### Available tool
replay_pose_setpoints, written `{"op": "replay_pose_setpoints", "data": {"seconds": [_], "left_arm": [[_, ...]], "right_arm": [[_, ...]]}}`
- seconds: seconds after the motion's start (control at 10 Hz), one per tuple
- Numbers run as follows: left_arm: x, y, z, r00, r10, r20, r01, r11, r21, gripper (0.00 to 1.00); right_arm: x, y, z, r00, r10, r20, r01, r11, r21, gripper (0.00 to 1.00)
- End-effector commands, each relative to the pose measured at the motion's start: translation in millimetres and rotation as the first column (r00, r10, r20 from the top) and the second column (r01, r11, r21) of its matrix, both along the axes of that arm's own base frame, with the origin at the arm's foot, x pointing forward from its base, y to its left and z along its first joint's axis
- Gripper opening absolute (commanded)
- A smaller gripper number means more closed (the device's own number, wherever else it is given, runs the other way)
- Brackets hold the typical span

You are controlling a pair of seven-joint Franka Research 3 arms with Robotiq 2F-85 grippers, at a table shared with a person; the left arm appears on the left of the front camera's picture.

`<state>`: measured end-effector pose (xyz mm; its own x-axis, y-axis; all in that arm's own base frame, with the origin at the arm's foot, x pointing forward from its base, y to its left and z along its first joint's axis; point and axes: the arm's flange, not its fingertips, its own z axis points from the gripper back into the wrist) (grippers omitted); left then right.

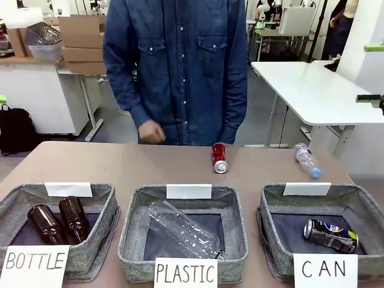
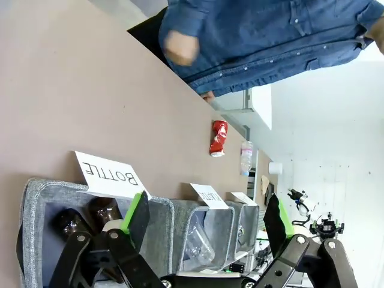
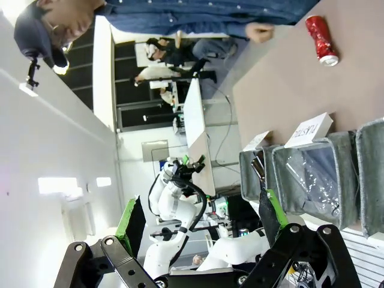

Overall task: Sort the can waste into the basket.
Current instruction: Pick up the can waste from the table and place it in the right Fabric basket.

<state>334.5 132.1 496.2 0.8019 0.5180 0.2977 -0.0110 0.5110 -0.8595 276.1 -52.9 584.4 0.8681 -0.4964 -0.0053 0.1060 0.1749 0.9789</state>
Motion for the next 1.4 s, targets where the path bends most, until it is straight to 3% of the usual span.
{"op": "replay_pose_setpoints", "data": {"seconds": [0.0, 0.2, 0.3, 0.4, 0.5, 0.6, 0.7, 0.8, 0.9, 1.1, 1.3], "left_arm": [[0, 1, 1, 1.0, -0.018, 0.007, 0.017, 1.0, 0.013, 1.0], [0, 1, 1, 1.0, -0.018, 0.007, 0.017, 1.0, 0.013, 1.0], [0, 1, 1, 1.0, -0.018, 0.007, 0.017, 1.0, 0.013, 1.0], [0, 1, 1, 1.0, -0.018, 0.007, 0.017, 1.0, 0.013, 1.0], [0, 1, 1, 1.0, -0.018, 0.007, 0.017, 1.0, 0.013, 1.0], [0, 1, 1, 1.0, -0.018, 0.007, 0.017, 1.0, 0.013, 1.0], [0, 1, 1, 1.0, -0.018, 0.007, 0.017, 1.0, 0.013, 1.0], [0, 1, 1, 1.0, -0.018, 0.007, 0.017, 1.0, 0.013, 1.0], [0, 1, 1, 1.0, -0.018, 0.007, 0.017, 1.0, 0.013, 1.0], [0, 1, 1, 1.0, -0.018, 0.007, 0.017, 1.0, 0.013, 1.0], [0, 1, 1, 1.0, -0.018, 0.007, 0.017, 1.0, 0.013, 1.0]], "right_arm": [[0, 0, 0, 1.0, 0.006, 0.011, -0.006, 1.0, 0.003, 1.0], [0, 0, 0, 1.0, 0.0, 0.0, 0.0, 1.0, 0.0, 1.0], [18, 25, -8, 0.997, 0.042, -0.067, -0.057, 0.969, -0.239, 1.0], [43, 57, -17, 0.996, -0.011, -0.092, -0.033, 0.883, -0.468, 1.0], [66, 95, -24, 0.998, -0.027, -0.057, -0.02, 0.726, -0.688, 1.0], [79, 129, -37, 1.0, -0.031, 0.003, 0.018, 0.485, -0.874, 1.0], [84, 151, -50, 0.998, 0.054, 0.014, -0.008, 0.377, -0.926, 1.0], [79, 146, -43, 0.997, 0.062, 0.04, 0.007, 0.46, -0.888, 1.0], [63, 146, -43, 0.999, 0.041, -0.009, -0.036, 0.734, -0.678, 1.0], [63, 146, -43, 0.999, 0.041, -0.009, -0.036, 0.734, -0.678, 1.0], [78, 178, -53, 0.996, 0.084, -0.014, -0.058, 0.547, -0.835, 1.0]]}}
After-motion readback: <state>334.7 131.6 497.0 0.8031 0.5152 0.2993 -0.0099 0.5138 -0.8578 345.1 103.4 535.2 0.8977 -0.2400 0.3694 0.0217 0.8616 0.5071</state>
